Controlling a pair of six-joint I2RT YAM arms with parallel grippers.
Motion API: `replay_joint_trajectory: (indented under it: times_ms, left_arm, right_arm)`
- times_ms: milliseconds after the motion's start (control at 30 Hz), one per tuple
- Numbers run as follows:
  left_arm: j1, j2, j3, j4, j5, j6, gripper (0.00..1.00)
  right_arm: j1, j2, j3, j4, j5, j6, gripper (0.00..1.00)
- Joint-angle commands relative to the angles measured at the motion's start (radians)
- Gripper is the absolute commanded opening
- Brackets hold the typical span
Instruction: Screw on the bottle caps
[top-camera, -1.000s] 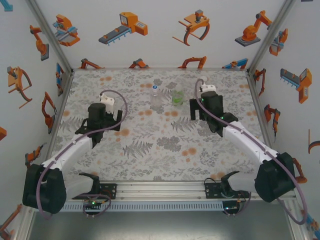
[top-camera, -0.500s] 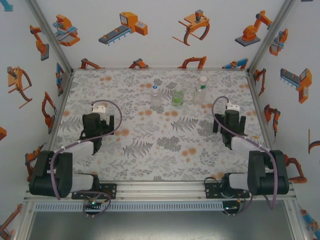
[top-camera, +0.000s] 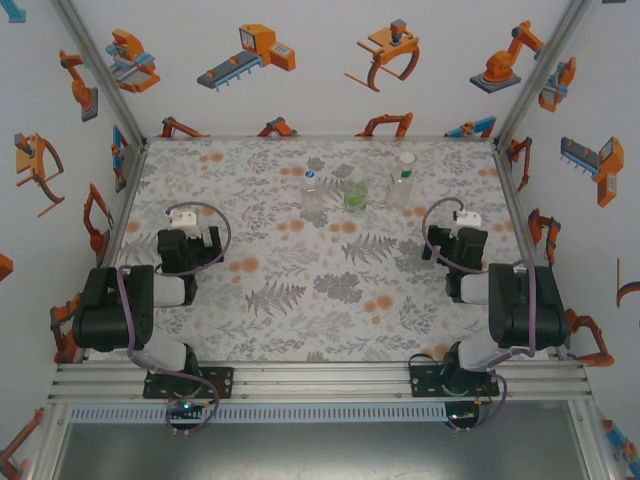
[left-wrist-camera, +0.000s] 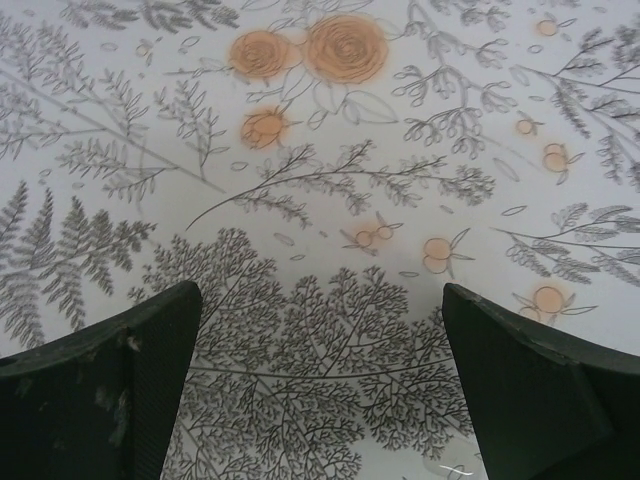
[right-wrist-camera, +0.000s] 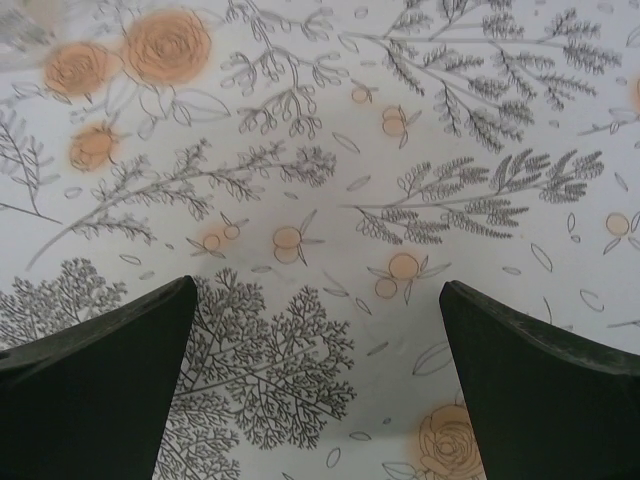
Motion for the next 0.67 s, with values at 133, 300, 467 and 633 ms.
replay_joint_trajectory:
  times_ms: [133, 300, 467, 633]
  left_arm:
    - [0.003, -0.005, 0.065, -0.031, 0.007, -0.023, 0.97]
    - [0.003, -0.005, 0.066, -0.032, 0.007, -0.027, 0.97]
    - [0.003, -0.006, 0.069, -0.038, 0.007, -0.028, 0.97]
    - [0.003, -0.005, 0.068, -0.037, 0.006, -0.028, 0.97]
  right_arm:
    - [-0.005, -0.003, 0.028, 0.072, -0.010, 0.011, 0.99]
    - [-0.004, -0.003, 0.033, 0.060, -0.033, 0.004, 0.99]
    - [-0.003, -0.001, 0.039, 0.053, -0.059, -0.006, 0.99]
    - [-0.004, -0.009, 0.014, 0.084, -0.066, -0.011, 0.99]
